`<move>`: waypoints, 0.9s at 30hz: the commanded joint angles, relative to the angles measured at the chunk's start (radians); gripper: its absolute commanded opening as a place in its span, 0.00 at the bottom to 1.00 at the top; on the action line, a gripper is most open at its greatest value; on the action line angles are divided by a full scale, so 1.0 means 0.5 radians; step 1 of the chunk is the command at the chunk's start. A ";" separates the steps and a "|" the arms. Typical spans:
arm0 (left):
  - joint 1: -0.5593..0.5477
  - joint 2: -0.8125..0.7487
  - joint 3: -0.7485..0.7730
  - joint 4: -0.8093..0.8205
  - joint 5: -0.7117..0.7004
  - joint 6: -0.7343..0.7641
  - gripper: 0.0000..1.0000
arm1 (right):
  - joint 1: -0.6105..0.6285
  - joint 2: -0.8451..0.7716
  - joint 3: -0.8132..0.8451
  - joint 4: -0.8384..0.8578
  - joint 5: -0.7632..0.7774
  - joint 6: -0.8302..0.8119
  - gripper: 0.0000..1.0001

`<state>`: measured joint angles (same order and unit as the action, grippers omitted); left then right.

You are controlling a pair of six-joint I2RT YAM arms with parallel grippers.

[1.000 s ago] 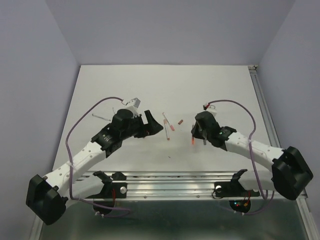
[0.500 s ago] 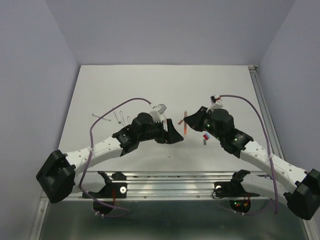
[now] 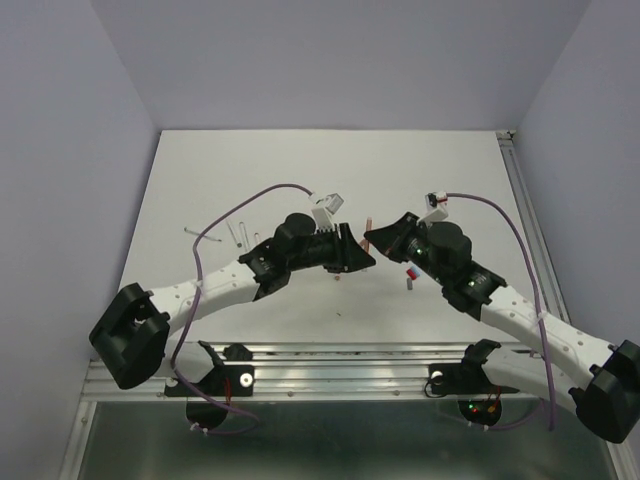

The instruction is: Open the pen caps

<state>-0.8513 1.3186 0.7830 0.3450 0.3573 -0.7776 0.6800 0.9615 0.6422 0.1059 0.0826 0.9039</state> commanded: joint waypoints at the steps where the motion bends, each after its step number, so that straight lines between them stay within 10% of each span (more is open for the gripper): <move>1: -0.012 0.035 0.112 0.114 0.062 -0.019 0.41 | -0.010 -0.076 -0.066 0.163 0.098 0.076 0.01; 7: -0.016 0.075 0.115 0.117 0.095 -0.049 0.00 | -0.010 -0.107 -0.134 0.251 0.297 0.091 0.01; 18: -0.211 0.084 0.042 0.120 0.102 -0.248 0.00 | -0.010 0.037 -0.110 0.399 1.251 -0.013 0.01; 27: -0.436 -0.005 -0.176 0.123 0.059 -0.393 0.00 | -0.038 0.310 0.243 0.399 1.350 -0.172 0.01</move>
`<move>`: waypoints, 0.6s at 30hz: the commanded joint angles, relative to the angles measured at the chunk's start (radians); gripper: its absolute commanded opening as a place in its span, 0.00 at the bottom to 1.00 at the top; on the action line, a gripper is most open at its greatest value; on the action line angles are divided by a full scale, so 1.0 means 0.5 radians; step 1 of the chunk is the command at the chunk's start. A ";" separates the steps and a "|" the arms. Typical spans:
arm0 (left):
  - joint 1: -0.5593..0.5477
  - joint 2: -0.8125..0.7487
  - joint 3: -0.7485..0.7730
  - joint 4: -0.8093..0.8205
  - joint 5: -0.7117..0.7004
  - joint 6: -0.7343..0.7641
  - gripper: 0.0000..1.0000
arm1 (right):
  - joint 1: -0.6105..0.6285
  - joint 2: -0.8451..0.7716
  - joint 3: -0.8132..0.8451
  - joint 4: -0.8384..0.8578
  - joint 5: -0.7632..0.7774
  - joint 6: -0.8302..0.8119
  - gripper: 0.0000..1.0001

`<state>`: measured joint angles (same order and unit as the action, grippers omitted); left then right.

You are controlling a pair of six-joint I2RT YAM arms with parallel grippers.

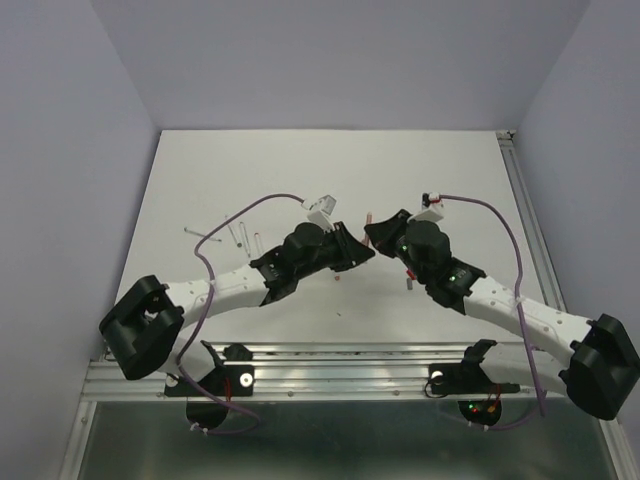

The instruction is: Open the pen caps

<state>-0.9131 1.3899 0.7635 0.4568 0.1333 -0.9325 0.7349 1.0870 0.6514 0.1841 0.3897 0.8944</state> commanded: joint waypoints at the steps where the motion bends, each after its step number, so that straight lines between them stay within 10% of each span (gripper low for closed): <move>1: -0.330 -0.178 -0.159 -0.104 0.503 -0.113 0.00 | -0.157 0.075 0.252 0.233 0.757 -0.163 0.01; 11: -0.417 -0.313 -0.288 -0.104 0.421 -0.154 0.00 | -0.249 0.093 0.323 0.230 0.584 -0.261 0.01; 18: -0.355 -0.350 -0.002 -0.686 0.022 0.076 0.00 | -0.249 0.029 0.268 0.043 0.196 -0.482 0.01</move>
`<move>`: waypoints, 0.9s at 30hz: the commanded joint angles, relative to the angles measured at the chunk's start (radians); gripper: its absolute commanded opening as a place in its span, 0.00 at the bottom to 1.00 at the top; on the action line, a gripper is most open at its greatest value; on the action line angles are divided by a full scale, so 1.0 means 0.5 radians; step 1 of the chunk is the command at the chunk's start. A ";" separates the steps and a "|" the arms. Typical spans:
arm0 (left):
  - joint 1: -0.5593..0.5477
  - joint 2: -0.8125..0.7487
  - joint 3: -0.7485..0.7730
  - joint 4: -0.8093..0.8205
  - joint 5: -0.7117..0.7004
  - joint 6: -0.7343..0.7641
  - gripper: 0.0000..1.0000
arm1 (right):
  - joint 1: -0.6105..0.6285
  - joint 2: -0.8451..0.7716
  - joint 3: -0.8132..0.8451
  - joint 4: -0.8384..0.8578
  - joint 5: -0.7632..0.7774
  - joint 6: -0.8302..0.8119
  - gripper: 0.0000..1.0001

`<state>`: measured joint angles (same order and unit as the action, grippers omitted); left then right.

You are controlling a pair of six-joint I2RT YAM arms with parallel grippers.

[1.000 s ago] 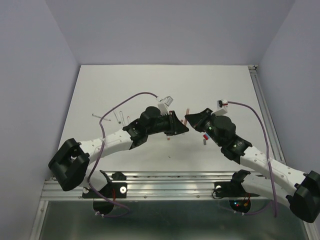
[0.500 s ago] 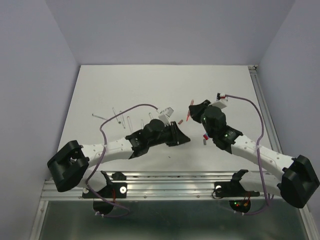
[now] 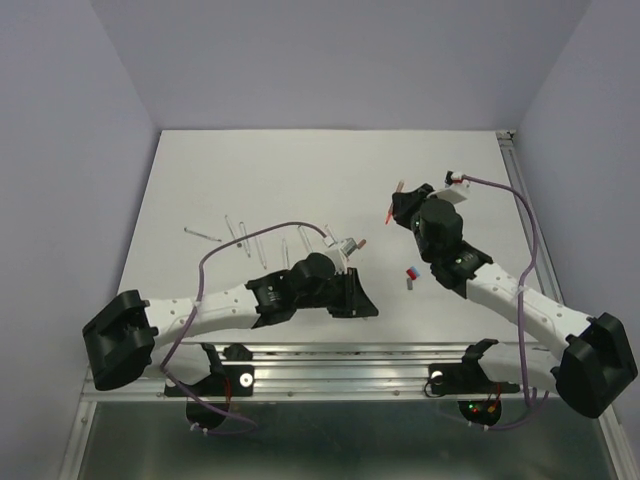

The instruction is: Open the pen caps

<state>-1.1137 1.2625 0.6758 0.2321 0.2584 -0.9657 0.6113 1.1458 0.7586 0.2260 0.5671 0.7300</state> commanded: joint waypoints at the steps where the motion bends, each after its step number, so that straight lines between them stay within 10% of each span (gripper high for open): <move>1: 0.107 -0.098 0.179 -0.249 -0.268 0.146 0.00 | 0.001 -0.119 0.032 -0.047 -0.159 -0.189 0.01; 13: 0.224 0.763 0.747 -0.323 -0.265 0.327 0.00 | -0.002 -0.395 0.041 -0.633 -0.085 -0.153 0.01; 18: 0.224 1.000 0.961 -0.360 -0.333 0.333 0.22 | -0.005 -0.533 0.011 -0.722 -0.060 -0.138 0.01; 27: 0.218 1.313 1.127 -0.351 -0.275 0.299 0.31 | -0.002 -0.736 -0.121 -0.805 -0.103 -0.070 0.01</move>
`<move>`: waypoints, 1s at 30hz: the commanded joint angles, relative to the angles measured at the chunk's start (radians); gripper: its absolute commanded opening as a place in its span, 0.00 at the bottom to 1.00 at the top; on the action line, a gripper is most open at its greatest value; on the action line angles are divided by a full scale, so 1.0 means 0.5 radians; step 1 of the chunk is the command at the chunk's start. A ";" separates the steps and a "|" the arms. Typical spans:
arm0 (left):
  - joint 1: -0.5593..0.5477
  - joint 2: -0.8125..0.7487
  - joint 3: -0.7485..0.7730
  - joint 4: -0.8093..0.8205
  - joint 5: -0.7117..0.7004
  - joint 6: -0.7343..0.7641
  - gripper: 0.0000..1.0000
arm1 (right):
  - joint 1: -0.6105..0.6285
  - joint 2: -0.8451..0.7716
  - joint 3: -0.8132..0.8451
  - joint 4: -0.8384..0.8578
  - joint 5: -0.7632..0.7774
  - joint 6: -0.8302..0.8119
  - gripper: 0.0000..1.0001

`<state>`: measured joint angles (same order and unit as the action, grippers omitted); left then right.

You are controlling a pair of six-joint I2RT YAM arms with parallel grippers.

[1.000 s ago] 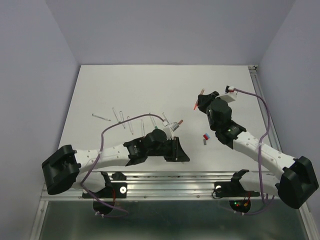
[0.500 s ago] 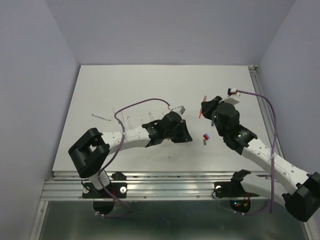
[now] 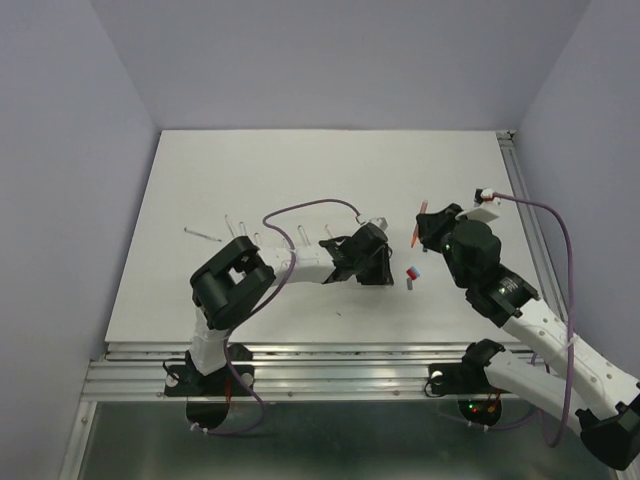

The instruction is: Open the pen caps

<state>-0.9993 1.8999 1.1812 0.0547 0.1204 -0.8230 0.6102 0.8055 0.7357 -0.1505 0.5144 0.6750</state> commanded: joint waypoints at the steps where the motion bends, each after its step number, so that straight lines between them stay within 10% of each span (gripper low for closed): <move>1: -0.008 0.059 0.129 0.001 0.002 0.014 0.38 | 0.001 -0.071 -0.094 -0.049 0.005 0.046 0.01; 7: -0.014 0.060 0.169 -0.030 0.008 0.032 0.63 | 0.001 -0.160 -0.134 -0.098 0.042 0.061 0.01; 20: 0.029 -0.753 -0.150 -0.284 -0.326 0.097 0.75 | 0.001 -0.157 -0.112 -0.119 -0.154 0.025 0.01; 30: 0.872 -1.646 -0.620 -0.842 -0.713 0.088 0.95 | 0.248 0.775 -0.006 0.580 -0.901 0.147 0.01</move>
<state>-0.6491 1.1629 0.9371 -0.1925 -0.1368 -0.7929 0.6239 0.9737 0.6720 -0.0574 0.1867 0.7341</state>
